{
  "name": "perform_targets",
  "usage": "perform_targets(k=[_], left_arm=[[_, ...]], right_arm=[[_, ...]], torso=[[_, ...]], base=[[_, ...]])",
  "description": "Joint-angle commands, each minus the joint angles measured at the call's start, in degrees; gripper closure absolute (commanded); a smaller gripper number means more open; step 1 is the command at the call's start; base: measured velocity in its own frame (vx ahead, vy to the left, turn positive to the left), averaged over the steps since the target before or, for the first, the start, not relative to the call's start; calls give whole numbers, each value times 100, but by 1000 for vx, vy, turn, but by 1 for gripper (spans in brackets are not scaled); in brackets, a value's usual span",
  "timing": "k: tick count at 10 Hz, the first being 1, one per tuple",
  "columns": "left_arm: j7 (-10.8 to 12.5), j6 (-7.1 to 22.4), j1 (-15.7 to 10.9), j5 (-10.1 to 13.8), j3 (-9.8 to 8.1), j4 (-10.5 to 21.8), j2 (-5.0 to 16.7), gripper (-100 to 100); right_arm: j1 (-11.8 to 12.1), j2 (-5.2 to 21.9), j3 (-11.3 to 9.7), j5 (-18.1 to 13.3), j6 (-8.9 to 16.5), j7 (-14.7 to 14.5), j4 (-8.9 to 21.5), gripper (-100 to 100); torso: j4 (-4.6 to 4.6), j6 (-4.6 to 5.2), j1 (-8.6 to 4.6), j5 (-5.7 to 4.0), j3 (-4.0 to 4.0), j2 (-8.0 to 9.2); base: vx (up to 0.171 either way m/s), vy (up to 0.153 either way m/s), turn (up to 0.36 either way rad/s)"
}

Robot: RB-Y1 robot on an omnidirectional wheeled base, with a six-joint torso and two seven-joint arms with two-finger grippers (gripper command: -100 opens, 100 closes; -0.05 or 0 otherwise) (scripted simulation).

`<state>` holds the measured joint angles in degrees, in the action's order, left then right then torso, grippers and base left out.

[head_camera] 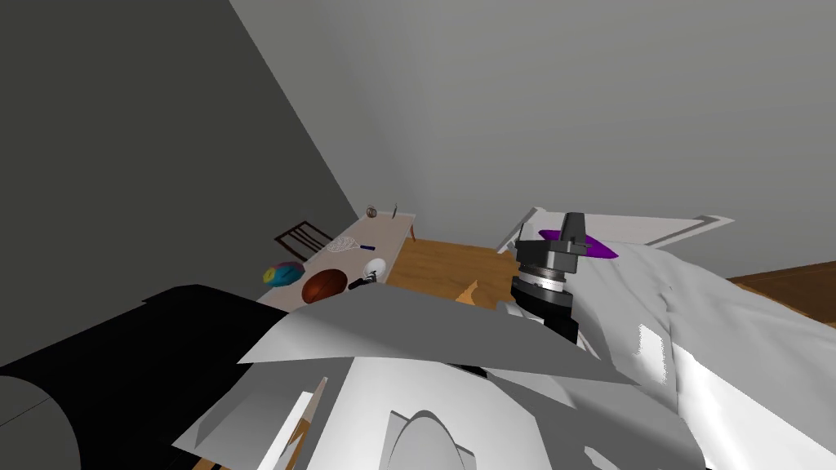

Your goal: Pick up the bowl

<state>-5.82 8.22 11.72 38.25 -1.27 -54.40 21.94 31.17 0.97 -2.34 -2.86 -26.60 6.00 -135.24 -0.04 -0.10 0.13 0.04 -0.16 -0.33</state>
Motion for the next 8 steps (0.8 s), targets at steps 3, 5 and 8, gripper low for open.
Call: perform_targets(k=[3,5,8], left_arm=[[-459,-126,266,759,-227,-18,41,-100],[-775,-240,449,1245,-428,32,57,-100],[-1193,-354,632,1671,-628,82,73,-100]], right_arm=[[-1,0,-1,0,0,0,0,0],[-1,0,-1,0,0,0,0,0],[-1,0,0,0,0,0,0,0]], torso=[[1,6,-1,0,1,1],[1,5,-1,-1,2,3],[1,4,-3,0,-1,-2]], base=[[-13,-8,-198],[-20,-16,-270],[-9,-14,-168]])
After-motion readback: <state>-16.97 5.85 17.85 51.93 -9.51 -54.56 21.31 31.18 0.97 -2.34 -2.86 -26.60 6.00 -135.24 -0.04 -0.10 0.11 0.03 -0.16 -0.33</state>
